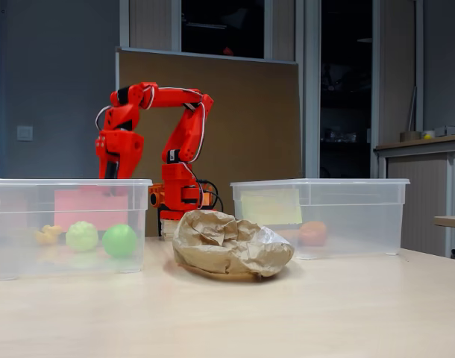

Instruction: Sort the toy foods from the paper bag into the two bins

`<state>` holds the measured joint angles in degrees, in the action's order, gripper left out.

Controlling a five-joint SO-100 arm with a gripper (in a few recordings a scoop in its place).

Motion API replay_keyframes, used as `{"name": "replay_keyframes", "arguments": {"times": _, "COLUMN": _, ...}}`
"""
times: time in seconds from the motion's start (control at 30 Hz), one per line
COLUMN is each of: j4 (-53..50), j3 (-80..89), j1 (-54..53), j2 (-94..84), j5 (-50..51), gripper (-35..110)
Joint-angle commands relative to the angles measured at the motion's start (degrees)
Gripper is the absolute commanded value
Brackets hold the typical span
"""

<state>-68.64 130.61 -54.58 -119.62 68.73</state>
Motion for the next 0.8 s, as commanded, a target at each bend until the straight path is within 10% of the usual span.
{"name": "replay_keyframes", "arguments": {"times": 0.0, "j4": 2.0, "j3": 1.8, "j1": -1.7, "j2": 2.1, "j5": 0.7, "gripper": 6}}
{"name": "replay_keyframes", "arguments": {"times": 0.77, "j4": 14.8, "j3": 6.1, "j1": -4.6, "j2": 14.9, "j5": -1.0, "gripper": 31}}
